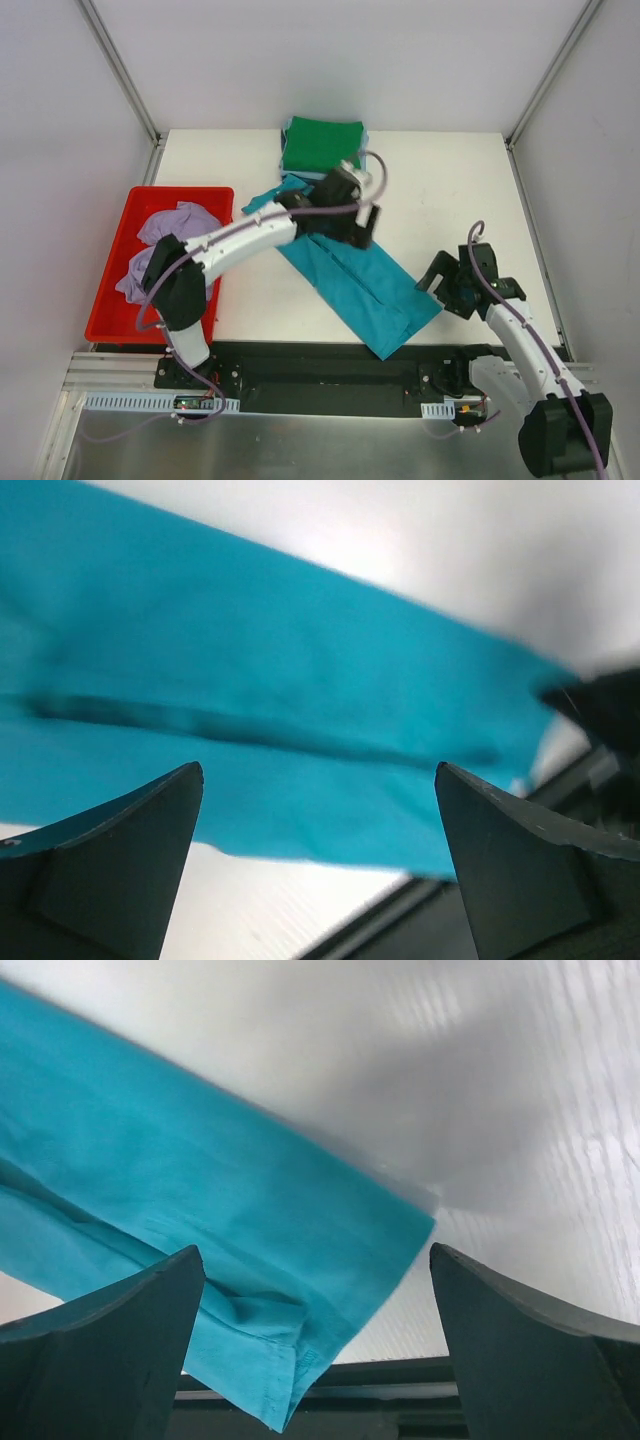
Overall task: Fold and stack the t-shirts
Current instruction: Rotate the tshirt 45degrees, then grab the bottom of the folded rectangular tshirt with both arms
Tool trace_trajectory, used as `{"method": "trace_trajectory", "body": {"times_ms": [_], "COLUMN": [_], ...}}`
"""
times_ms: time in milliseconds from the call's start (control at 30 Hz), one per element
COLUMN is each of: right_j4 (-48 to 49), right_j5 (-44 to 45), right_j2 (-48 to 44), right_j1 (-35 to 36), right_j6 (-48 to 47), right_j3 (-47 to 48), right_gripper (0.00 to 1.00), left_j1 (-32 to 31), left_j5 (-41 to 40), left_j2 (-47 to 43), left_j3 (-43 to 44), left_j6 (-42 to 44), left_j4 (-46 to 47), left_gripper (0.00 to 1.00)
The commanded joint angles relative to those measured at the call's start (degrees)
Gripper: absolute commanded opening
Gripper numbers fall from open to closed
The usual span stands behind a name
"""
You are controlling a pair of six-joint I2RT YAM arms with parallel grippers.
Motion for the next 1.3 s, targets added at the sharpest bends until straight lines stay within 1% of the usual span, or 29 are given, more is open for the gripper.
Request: {"method": "trace_trajectory", "body": {"times_ms": [0,33,67,167,233,300,433,500,567,633,667,733,800,900,967,1100,1167,1233,1267], "right_j4": [-0.57,-0.48,-0.39,1.53,3.99,5.93,10.67,12.70,16.47,18.94,18.95,18.51,18.51,18.51,18.42,17.63,17.45,17.37,16.84], "right_j5": [-7.96,-8.67,-9.28,-12.09,-13.86,-14.74,-12.90,-12.02,-13.24,-13.95,-13.60,-13.60,-12.72,-15.17,-16.67,-16.59,-17.37,-17.38,-17.29], "right_j2": [-3.81,-4.07,-4.16,-3.55,-1.71,1.09,8.04,12.52,17.26,21.74,24.11,27.72,30.36,33.10,33.89,33.46,33.02,32.58,32.40], "right_j1": [-5.98,-6.78,-7.57,-9.15,-9.51,-9.77,-9.95,-10.12,-10.39,-10.48,-10.56,-11.09,-12.40,-13.55,-13.73,-14.87,-15.39,-15.57,-15.75], "right_j6": [0.03,-0.32,-0.93,-1.38,-1.38,-1.38,-2.08,-2.17,-1.74,-1.21,-1.12,-2.08,-1.91,-2.26,-2.70,-3.40,-3.58,-3.84,-4.10], "right_j3": [-3.60,-4.12,-4.48,-5.97,-7.46,-8.43,-8.53,-7.13,-5.81,-3.44,-1.51,1.92,4.12,6.67,7.12,6.95,6.68,6.51,6.68], "right_gripper": [0.99,0.99,0.96,0.89,0.84,0.80,0.75,0.61,0.43,0.35,0.33,0.25,0.22,0.22,0.22,0.23,0.22,0.23,0.23], "left_j1": [-16.22,-19.47,-21.68,-25.91,-27.06,-28.20,-28.91,-28.91,-28.91,-28.91,-28.82,-28.82,-28.82,-28.82,-28.82,-28.91,-29.26,-30.14,-30.58], "left_j5": [-0.67,-1.13,-0.10,5.87,9.48,10.37,12.21,13.09,12.05,9.68,8.54,5.99,5.02,5.28,4.75,4.57,4.31,1.78,0.02], "left_j2": [-4.28,-3.85,-2.97,-0.42,0.64,1.69,3.89,5.29,6.87,8.37,9.07,10.65,11.97,15.05,16.98,18.31,18.74,19.18,19.19], "left_j3": [-6.22,-6.14,-5.61,-5.17,-5.96,-6.57,-6.23,-5.70,-4.47,-2.80,-2.01,-0.17,1.24,4.22,6.07,5.12,4.50,3.71,3.27], "left_j6": [7.46,8.32,9.46,9.47,7.98,7.19,6.31,6.13,6.83,7.97,8.41,9.11,9.47,9.29,9.20,8.33,7.45,6.75,6.13], "left_j4": [0.58,1.37,1.64,3.40,4.63,5.34,6.74,8.14,8.33,8.33,8.41,8.24,8.15,8.15,7.37,6.92,6.83,6.83,6.40], "left_gripper": [0.99,0.99,0.98,0.95,0.95,0.94,0.93,0.92,0.93,0.92,0.92,0.91,0.90,0.86,0.81,0.79,0.75,0.69,0.69]}}
